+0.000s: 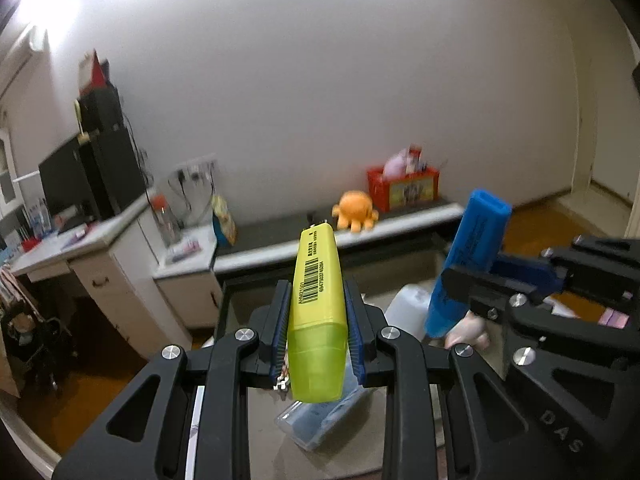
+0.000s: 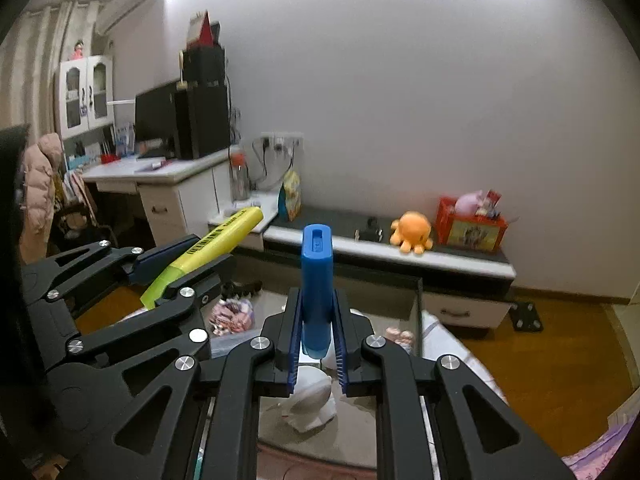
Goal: Organize rigid objects
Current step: 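Open both tools to drop the highlighters into the pink box, then move both tools back over the remaining items on the bed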
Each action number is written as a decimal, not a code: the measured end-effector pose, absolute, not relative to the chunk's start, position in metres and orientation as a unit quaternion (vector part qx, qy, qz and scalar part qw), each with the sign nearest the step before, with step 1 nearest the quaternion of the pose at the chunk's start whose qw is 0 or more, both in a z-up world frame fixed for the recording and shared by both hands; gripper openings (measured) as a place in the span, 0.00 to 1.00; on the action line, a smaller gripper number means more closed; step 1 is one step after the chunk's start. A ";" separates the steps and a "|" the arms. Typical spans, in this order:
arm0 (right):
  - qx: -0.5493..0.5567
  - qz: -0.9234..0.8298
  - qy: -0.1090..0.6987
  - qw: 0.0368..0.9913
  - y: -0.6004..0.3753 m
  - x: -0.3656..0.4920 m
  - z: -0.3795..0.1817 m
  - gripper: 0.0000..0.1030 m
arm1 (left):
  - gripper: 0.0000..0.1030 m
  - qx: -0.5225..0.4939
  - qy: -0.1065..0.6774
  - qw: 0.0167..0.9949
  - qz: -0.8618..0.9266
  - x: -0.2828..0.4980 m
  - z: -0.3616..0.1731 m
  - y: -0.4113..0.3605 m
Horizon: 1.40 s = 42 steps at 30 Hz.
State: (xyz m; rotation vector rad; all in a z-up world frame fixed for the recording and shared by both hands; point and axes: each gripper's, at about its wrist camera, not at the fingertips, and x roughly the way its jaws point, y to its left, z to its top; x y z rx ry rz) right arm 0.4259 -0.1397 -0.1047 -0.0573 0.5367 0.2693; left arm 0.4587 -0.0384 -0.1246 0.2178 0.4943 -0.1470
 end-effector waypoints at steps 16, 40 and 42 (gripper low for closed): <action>-0.038 0.136 0.334 0.932 -0.134 0.484 -0.155 0.15 | 0.27 0.113 0.316 0.940 -0.064 0.504 -0.169 -0.038; -0.005 0.099 0.200 0.975 -0.156 0.333 -0.060 1.00 | 1.00 0.046 0.169 0.984 -0.020 0.318 -0.064 0.014; -0.010 0.095 0.183 0.979 -0.154 0.306 -0.053 1.00 | 1.00 0.048 0.155 0.987 -0.016 0.295 -0.059 0.015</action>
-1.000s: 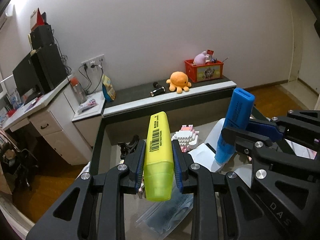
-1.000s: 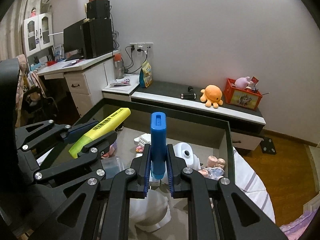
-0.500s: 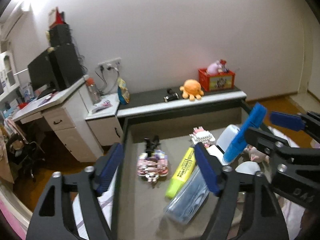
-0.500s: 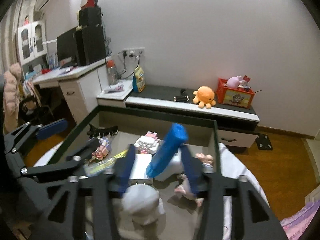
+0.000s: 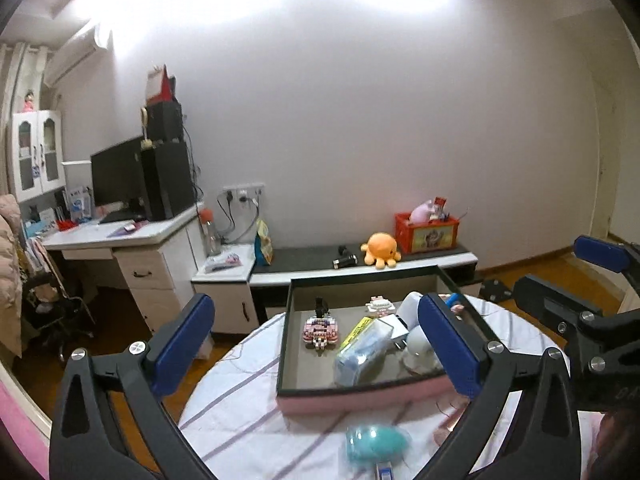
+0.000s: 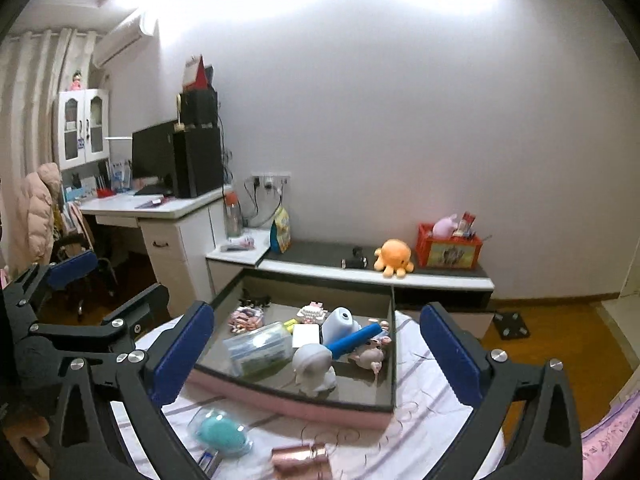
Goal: Organize rigid objects
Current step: 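Move both tools back over the remaining items on the bed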
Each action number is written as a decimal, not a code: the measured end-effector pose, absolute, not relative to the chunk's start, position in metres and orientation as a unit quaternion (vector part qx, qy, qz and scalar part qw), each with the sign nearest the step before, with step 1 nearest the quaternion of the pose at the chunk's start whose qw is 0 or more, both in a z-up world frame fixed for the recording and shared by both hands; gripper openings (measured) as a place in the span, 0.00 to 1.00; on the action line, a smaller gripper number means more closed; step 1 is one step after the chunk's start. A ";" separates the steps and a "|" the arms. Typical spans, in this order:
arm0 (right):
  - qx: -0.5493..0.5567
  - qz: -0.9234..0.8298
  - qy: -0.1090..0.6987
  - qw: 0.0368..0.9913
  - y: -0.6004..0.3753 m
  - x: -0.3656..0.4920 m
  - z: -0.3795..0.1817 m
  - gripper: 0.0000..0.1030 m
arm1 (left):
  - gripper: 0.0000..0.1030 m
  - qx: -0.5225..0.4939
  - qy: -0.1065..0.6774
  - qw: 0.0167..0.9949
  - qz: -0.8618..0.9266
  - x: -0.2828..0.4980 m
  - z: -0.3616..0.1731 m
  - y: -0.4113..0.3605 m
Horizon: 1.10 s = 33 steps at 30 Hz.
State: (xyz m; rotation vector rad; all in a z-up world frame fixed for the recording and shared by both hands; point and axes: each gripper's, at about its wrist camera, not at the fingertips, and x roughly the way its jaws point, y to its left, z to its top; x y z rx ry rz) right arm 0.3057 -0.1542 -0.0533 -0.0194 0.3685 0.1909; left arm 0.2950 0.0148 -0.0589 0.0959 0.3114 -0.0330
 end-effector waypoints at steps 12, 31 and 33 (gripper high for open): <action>-0.015 0.058 0.138 0.989 -0.156 0.180 -0.053 1.00 | 1.00 0.042 0.113 0.993 -0.020 0.175 -0.059 0.011; -0.002 0.043 0.207 0.977 -0.160 0.160 -0.118 1.00 | 1.00 0.045 0.217 0.975 -0.028 0.172 -0.129 0.013; 0.003 0.042 0.222 0.974 -0.160 0.170 -0.128 1.00 | 1.00 0.044 0.236 0.970 -0.026 0.181 -0.140 0.015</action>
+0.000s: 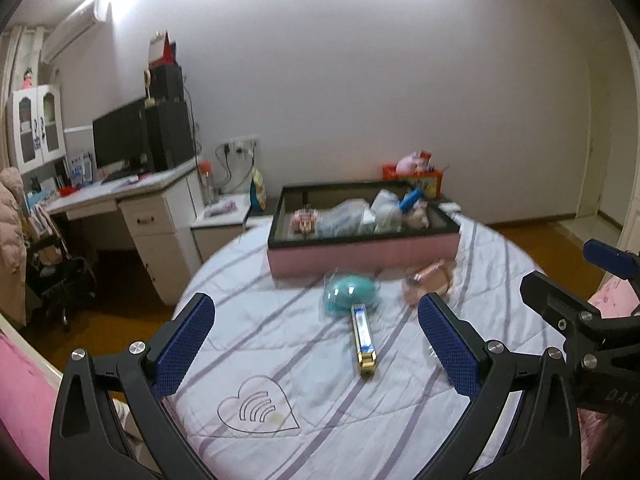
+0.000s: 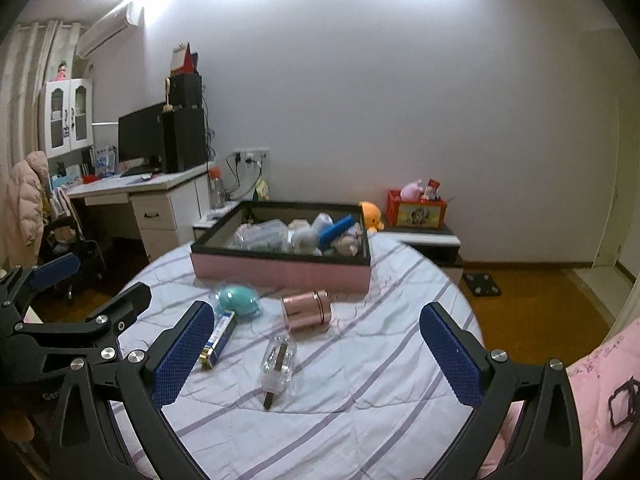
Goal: Organize rigid objects
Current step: 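Move both tools back over the remaining items on the bed, then grasp the blue-gold box with left tool while right tool grasps the clear bottle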
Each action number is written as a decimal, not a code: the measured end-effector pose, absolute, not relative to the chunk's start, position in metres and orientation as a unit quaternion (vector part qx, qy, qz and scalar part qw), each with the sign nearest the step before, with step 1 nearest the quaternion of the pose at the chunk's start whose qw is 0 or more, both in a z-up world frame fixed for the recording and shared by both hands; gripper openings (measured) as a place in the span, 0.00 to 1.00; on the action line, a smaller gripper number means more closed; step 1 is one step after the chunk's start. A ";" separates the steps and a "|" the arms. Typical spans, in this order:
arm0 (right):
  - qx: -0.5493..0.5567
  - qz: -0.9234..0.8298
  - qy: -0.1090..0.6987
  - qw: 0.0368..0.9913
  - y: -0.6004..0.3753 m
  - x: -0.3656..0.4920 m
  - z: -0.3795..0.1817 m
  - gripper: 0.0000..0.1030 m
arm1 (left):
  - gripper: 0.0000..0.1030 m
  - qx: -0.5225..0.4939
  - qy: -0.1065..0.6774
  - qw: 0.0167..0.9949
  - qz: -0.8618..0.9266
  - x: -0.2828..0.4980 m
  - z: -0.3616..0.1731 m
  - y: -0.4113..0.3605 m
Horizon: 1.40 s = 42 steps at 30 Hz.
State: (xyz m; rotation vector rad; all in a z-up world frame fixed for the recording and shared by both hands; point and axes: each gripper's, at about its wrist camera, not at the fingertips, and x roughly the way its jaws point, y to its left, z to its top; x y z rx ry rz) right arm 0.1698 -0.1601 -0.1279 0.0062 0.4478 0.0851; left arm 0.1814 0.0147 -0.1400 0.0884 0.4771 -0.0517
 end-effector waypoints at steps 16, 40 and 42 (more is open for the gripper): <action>0.063 0.068 0.382 0.919 -0.145 0.257 -0.218 0.92 | 1.00 0.041 0.366 0.930 0.002 0.248 -0.218 0.043; 0.034 0.079 0.409 0.909 -0.172 0.264 -0.227 0.34 | 0.57 0.062 0.410 0.906 -0.080 0.283 -0.236 -0.020; 0.035 0.081 0.409 0.908 -0.171 0.266 -0.228 0.34 | 0.28 0.064 0.407 0.907 -0.091 0.282 -0.235 -0.022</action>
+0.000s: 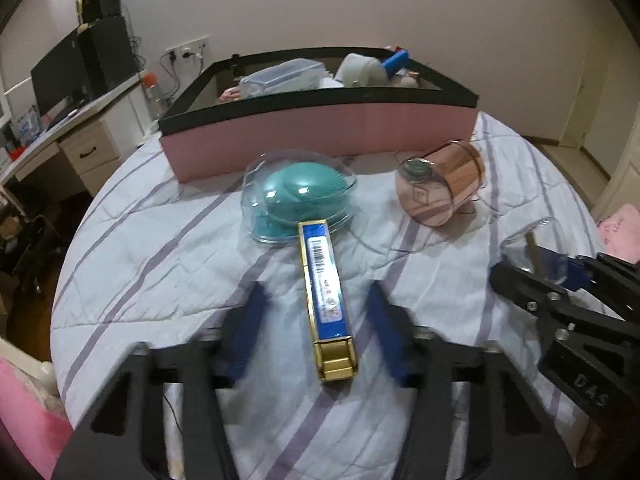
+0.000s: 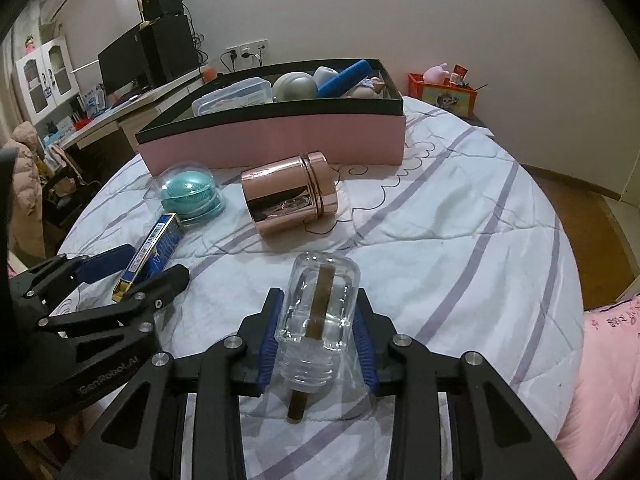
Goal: Organize rigid objects
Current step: 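Grasp the blue-gold box with left tool while right tool grasps the clear bottle, then lift blue-gold box with left tool while right tool lifts bottle, carrying both over box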
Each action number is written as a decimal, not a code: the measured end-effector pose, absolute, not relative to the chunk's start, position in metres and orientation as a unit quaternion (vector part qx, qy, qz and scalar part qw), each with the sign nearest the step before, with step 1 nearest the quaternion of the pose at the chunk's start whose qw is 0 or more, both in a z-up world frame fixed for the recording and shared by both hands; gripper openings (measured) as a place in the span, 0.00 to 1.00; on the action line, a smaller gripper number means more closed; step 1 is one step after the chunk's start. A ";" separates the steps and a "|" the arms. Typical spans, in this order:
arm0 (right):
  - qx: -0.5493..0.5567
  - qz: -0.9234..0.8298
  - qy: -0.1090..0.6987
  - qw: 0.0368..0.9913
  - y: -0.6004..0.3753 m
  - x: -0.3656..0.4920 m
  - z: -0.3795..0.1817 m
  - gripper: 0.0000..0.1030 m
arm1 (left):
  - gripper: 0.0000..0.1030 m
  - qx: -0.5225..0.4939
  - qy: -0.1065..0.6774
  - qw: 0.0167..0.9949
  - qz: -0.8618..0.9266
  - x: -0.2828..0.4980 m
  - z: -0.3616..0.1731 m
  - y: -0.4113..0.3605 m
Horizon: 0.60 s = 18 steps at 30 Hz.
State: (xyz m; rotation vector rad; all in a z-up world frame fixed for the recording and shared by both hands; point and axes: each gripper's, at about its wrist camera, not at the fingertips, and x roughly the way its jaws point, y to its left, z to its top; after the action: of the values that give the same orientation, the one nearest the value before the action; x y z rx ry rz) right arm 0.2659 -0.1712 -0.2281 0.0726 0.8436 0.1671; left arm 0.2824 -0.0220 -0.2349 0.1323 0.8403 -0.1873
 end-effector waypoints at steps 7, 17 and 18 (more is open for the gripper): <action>0.040 0.099 0.406 0.908 -0.167 0.270 -0.228 0.34 | 0.15 0.075 0.397 0.910 -0.092 0.278 -0.233 -0.026; 0.059 0.117 0.387 0.913 -0.162 0.257 -0.217 0.31 | 0.15 0.060 0.380 0.917 -0.103 0.260 -0.213 -0.014; 0.059 0.119 0.383 0.914 -0.161 0.256 -0.214 0.31 | 0.15 0.057 0.375 0.919 -0.104 0.257 -0.209 -0.012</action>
State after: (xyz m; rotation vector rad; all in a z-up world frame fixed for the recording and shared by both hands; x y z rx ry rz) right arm 0.2557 -0.1615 -0.2142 0.1223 0.7882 0.2457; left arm 0.2570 -0.0122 -0.2092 0.1182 0.7719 -0.2140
